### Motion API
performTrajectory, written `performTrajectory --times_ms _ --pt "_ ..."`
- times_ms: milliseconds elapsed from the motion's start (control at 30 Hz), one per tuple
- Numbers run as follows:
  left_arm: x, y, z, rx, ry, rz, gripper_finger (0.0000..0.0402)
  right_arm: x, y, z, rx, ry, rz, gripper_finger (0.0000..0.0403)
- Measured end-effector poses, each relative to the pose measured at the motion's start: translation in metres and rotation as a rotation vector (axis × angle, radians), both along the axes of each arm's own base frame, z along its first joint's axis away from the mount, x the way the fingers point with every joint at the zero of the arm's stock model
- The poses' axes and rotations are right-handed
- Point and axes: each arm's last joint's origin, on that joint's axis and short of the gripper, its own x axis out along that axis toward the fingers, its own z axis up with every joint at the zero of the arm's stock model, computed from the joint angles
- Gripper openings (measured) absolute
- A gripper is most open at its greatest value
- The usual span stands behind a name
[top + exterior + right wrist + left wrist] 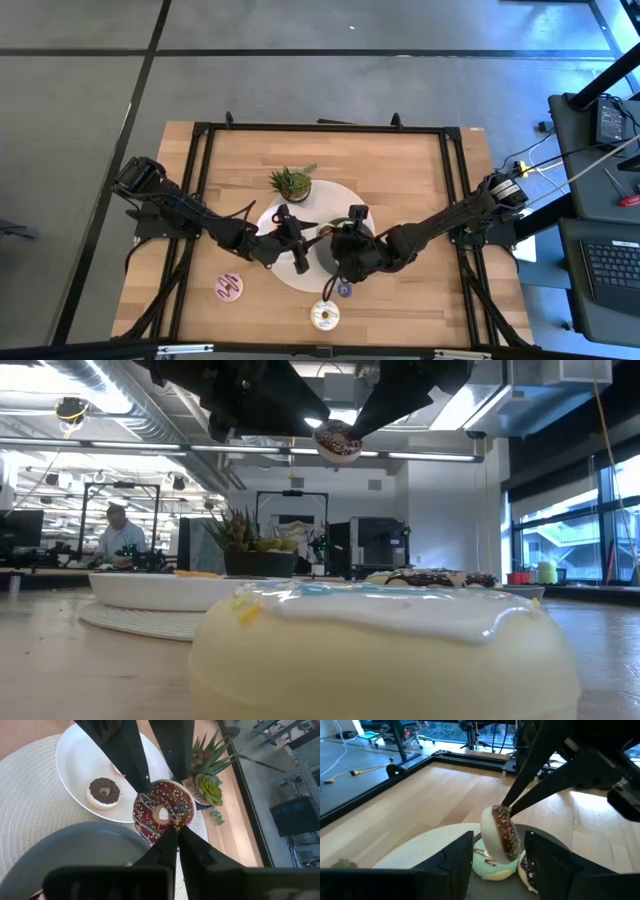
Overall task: Pick & Place donuts
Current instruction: Put the small brown donut on the white plate
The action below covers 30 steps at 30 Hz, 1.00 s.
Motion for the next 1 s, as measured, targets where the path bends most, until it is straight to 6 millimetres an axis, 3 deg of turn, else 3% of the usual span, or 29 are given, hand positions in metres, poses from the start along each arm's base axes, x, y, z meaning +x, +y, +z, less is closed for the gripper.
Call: performTrajectory --times_ms 233,667,1000 --pt "-0.0006 0.0001 -0.0014 0.006 0.016 -0.002 0.02 0.0005 0.0002 0.0005 0.004 -0.007 0.001 0.0018" --pt "-0.0002 -0.0013 -0.0018 0.018 0.035 -0.055 0.0196 0.003 0.0015 0.0023 0.019 -0.039 0.004 0.0018" --pt "-0.0005 -0.0003 -0.0013 0.032 0.029 -0.021 0.0147 0.0032 0.0016 0.0025 0.02 -0.041 0.005 0.0018"
